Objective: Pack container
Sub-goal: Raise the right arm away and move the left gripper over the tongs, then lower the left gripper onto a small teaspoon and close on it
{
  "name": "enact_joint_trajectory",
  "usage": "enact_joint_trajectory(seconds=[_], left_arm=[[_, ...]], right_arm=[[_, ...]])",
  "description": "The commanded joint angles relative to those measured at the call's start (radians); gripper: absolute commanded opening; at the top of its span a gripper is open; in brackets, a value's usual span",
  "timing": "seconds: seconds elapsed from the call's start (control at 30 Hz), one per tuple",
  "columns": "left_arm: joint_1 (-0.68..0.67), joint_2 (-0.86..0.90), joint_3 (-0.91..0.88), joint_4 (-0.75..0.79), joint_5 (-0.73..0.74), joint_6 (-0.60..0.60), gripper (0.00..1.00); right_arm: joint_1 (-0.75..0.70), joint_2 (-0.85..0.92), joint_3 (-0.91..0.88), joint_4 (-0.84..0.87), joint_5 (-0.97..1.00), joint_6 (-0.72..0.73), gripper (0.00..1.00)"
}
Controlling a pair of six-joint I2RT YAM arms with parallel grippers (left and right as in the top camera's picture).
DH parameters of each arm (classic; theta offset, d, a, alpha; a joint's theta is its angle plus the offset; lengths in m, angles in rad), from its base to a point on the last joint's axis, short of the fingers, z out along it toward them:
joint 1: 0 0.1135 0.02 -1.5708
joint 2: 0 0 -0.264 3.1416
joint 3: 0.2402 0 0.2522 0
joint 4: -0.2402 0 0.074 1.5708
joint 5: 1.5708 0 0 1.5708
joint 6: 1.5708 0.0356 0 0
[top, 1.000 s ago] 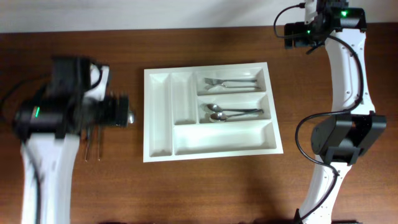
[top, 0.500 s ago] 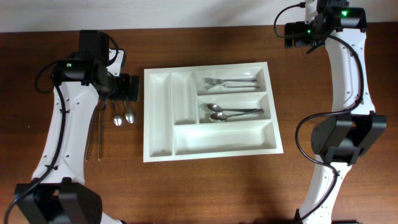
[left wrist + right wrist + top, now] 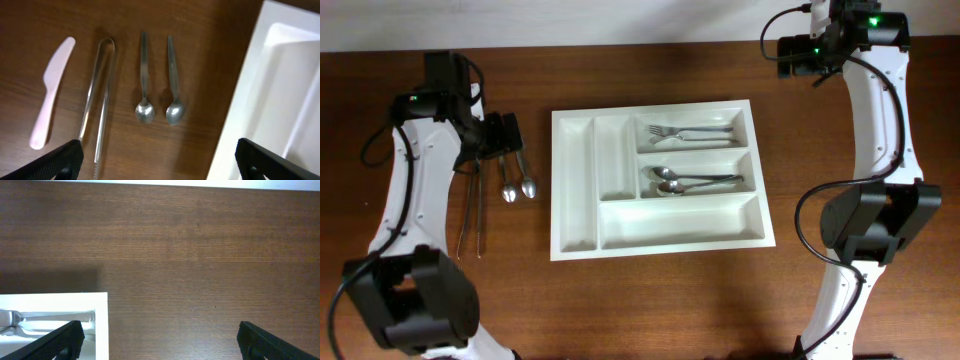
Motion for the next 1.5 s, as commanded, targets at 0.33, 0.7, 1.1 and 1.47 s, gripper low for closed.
enact_joint_trajectory(seconds=[0.33, 0.7, 1.1, 1.47], left_arm=[[0.003, 0.196, 0.018, 0.015, -0.040, 0.003, 0.73], [0.004, 0.224, 0.018, 0.053, -0.045, 0.048, 0.64], [0.004, 0.254, 0.017, 0.102, -0.068, 0.044, 0.44], [0.004, 0.342, 0.017, 0.090, -0.068, 0.045, 0.35]], right_arm=[[0.006, -0.021, 0.017, 0.002, 0.008, 0.006, 0.99], [0.006, -0.021, 0.017, 0.002, 0.008, 0.006, 0.99], [0.006, -0.021, 0.016, 0.002, 0.008, 0.006, 0.99], [0.006, -0.021, 0.017, 0.002, 0.008, 0.005, 0.99]])
